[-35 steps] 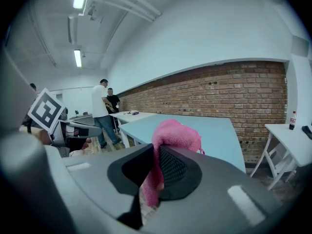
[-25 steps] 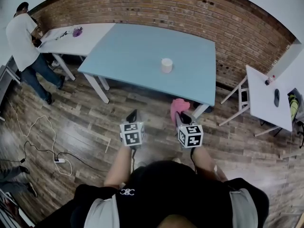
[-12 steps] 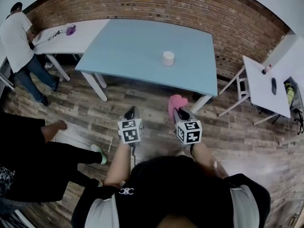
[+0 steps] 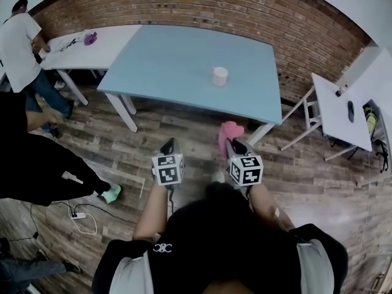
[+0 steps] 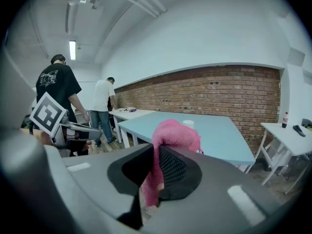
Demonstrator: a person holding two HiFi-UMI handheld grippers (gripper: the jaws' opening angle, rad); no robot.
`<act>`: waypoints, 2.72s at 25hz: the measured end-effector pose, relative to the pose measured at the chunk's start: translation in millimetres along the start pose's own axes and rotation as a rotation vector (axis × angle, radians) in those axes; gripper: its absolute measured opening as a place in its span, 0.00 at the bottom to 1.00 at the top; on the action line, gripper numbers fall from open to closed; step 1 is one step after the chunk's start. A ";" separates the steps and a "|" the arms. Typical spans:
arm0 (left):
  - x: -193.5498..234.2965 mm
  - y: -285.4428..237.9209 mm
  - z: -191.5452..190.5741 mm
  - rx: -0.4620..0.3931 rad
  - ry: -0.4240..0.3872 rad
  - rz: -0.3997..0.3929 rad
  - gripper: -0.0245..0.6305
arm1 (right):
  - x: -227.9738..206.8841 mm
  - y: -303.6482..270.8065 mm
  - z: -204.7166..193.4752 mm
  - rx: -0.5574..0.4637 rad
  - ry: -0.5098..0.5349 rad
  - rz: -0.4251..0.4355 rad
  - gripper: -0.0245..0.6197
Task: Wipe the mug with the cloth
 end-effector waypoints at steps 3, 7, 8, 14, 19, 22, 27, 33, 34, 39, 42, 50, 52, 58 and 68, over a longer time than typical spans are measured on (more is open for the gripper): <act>6.9 -3.5 5.8 -0.008 -0.009 0.013 0.04 | -5.7 -5.7 5.8 -0.008 0.002 -0.007 0.10; 18.9 -11.7 14.0 -0.007 0.014 0.010 0.04 | -16.0 -17.5 10.9 -0.024 -0.012 -0.023 0.10; 23.0 -13.8 17.7 -0.013 0.033 0.006 0.04 | -18.1 -22.4 11.9 -0.027 -0.013 -0.024 0.10; 51.0 -43.8 38.3 -0.030 0.048 0.033 0.04 | -42.5 -62.4 6.2 -0.010 -0.050 -0.047 0.10; 68.6 -98.2 59.3 -0.023 0.030 0.037 0.04 | -62.7 -115.8 15.1 -0.021 -0.087 -0.055 0.10; 77.6 -139.0 76.9 -0.013 0.021 0.030 0.04 | -80.1 -149.8 23.6 -0.017 -0.116 -0.058 0.10; 76.6 -213.2 127.1 -0.011 -0.055 -0.019 0.04 | -123.2 -203.4 57.4 -0.009 -0.147 -0.070 0.10; 70.7 -286.7 166.8 0.024 -0.073 -0.089 0.04 | -164.4 -253.6 81.0 0.013 -0.184 -0.082 0.10; 68.7 -297.5 171.7 0.030 -0.081 -0.104 0.04 | -170.3 -261.4 82.6 0.021 -0.190 -0.083 0.10; 60.0 -335.8 184.2 0.064 -0.109 -0.146 0.04 | -195.0 -289.6 84.3 0.061 -0.207 -0.089 0.10; 60.6 -351.0 183.5 0.092 -0.113 -0.165 0.04 | -208.9 -298.3 84.7 0.079 -0.215 -0.115 0.10; 90.8 -393.6 201.5 0.120 -0.188 -0.270 0.04 | -207.8 -312.0 88.8 0.074 -0.257 -0.276 0.10; 102.6 -405.2 210.5 0.124 -0.206 -0.320 0.04 | -203.3 -315.0 94.5 0.065 -0.252 -0.357 0.10; 148.6 -440.7 235.0 0.136 -0.233 -0.465 0.04 | -169.8 -311.3 102.9 0.041 -0.333 -0.584 0.10; 143.1 -475.8 230.7 0.204 -0.350 -0.716 0.04 | -129.9 -320.0 82.0 0.108 -0.411 -0.741 0.10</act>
Point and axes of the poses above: the fingertips, and each gripper's own axes: y backward along the fingers, x to its left, z out of its top, the point moved 9 cm from there along y, backward along the fingers, and after that the axes turned 1 degree about -x, right-handed, at the moved point
